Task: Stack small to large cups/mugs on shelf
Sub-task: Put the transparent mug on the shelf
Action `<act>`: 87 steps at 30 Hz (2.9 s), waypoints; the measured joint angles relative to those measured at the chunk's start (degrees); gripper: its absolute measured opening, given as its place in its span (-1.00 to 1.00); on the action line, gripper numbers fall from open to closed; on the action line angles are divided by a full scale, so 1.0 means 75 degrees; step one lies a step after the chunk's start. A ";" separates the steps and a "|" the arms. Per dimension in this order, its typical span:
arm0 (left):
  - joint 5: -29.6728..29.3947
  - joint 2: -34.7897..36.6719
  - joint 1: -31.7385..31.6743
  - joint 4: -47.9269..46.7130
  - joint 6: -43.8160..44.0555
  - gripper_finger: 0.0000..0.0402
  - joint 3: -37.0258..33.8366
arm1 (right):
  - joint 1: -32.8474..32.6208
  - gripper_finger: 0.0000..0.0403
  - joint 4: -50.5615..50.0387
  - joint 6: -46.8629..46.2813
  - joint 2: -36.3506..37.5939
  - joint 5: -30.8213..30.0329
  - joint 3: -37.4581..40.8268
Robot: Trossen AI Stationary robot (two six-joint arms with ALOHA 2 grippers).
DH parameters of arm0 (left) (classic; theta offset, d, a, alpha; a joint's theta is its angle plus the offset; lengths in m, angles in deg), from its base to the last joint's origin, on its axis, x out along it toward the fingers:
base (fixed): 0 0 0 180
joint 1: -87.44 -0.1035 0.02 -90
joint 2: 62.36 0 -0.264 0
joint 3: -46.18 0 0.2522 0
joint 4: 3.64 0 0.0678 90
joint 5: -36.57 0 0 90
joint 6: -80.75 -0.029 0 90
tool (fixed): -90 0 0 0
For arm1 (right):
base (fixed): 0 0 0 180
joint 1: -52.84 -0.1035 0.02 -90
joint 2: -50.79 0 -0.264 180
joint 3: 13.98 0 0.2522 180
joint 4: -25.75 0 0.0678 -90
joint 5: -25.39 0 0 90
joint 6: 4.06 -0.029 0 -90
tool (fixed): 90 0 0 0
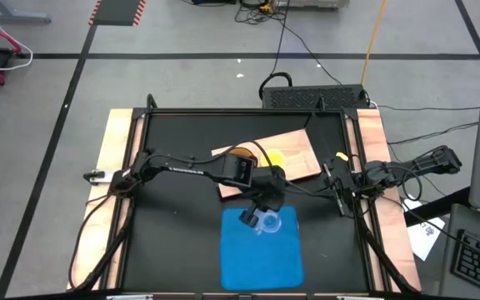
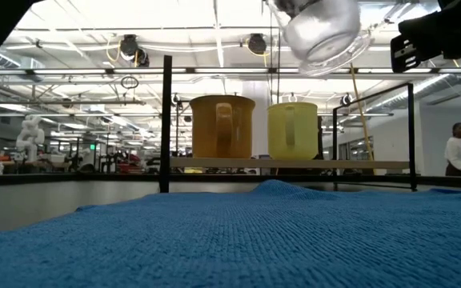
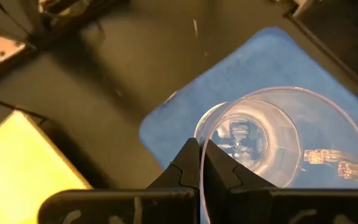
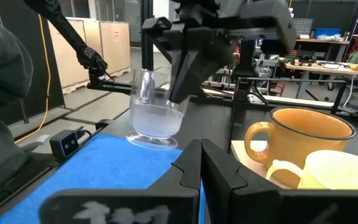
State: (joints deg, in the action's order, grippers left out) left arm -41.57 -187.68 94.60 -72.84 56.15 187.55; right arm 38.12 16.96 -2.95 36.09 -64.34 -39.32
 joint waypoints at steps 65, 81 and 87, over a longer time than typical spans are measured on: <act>-0.1019 0.0015 0.0572 0.1192 0.1636 -1.00 -0.3034 | -0.0002 -1.00 -0.0085 -0.0055 0.0000 0.0000 0.0002; -0.1025 0.0015 0.0651 0.1393 0.1393 -0.66 -0.3037 | -0.0003 -1.00 -0.0073 -0.0055 0.0000 0.0000 0.0000; -0.1155 0.0058 0.0778 0.1529 0.1308 -0.44 -0.3037 | 0.0000 -1.00 -0.0073 -0.0058 0.0000 0.0000 0.0000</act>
State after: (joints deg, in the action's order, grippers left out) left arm -50.23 -187.24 100.44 -61.38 65.96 164.78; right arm 38.12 16.41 -3.39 36.09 -64.34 -39.32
